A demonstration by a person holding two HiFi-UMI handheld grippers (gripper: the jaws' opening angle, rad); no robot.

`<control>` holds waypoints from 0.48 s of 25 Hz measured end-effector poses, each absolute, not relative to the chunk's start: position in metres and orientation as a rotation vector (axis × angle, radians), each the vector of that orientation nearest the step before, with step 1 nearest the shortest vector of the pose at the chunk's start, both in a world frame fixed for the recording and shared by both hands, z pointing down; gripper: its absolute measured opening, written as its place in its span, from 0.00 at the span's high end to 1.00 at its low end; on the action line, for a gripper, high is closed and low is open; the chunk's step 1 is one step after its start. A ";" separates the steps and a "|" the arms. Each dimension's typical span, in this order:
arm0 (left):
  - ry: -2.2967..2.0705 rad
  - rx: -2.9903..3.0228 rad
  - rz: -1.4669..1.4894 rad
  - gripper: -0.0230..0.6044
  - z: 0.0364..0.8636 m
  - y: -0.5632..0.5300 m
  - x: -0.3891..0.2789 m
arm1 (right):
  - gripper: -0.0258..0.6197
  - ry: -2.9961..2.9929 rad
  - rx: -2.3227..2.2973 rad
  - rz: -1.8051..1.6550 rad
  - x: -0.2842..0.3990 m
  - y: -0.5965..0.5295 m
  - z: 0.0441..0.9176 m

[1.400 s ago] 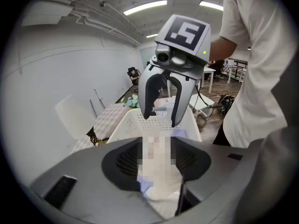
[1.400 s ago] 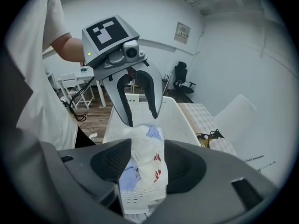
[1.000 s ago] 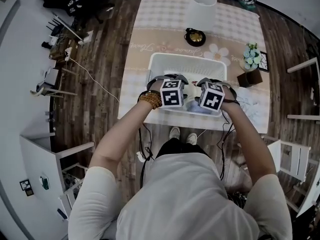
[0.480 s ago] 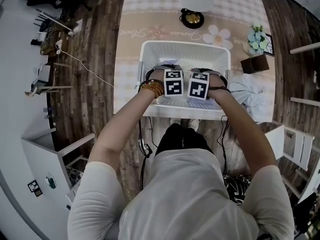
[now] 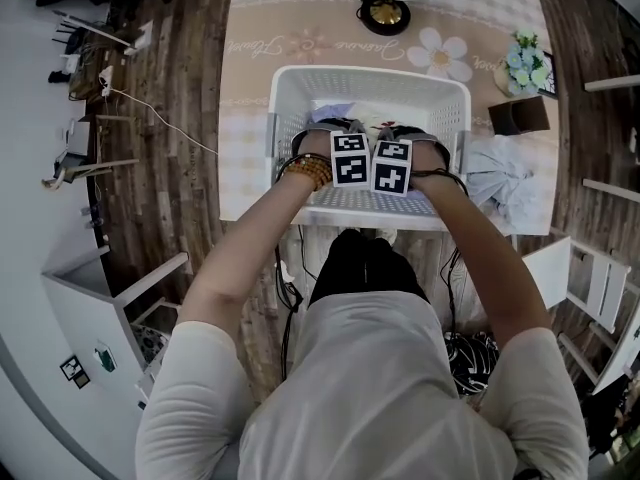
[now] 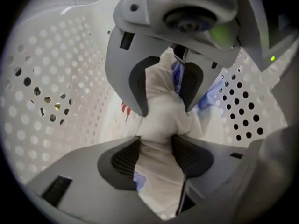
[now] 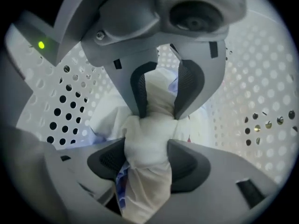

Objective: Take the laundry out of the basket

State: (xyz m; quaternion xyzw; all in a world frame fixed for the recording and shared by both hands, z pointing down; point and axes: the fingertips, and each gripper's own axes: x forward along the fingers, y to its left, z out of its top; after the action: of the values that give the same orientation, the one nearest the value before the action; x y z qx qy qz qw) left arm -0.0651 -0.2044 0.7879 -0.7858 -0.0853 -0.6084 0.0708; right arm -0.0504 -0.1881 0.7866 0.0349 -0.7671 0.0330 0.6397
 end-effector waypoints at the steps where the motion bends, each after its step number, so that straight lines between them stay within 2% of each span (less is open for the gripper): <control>1: -0.264 -2.361 -1.831 0.56 0.789 -0.204 -0.065 | 0.50 -1.752 0.084 0.069 -0.050 -0.188 0.788; 4: -0.296 -2.338 -1.824 0.62 0.791 -0.202 -0.065 | 0.57 -1.762 0.089 0.086 -0.051 -0.190 0.789; 9: -0.307 -2.356 -1.827 0.81 0.784 -0.197 -0.066 | 0.72 -1.780 0.094 0.120 -0.051 -0.191 0.778; 12: -0.295 -2.371 -1.840 0.85 0.774 -0.198 -0.069 | 0.80 -1.794 0.107 0.101 -0.056 -0.194 0.761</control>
State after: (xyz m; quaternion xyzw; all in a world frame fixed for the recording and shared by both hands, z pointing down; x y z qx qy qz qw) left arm -0.0686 -0.1977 0.7739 -0.7847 -0.0976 -0.6089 0.0630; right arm -0.0556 -0.1936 0.7611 0.0466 -0.7808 0.0438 0.6214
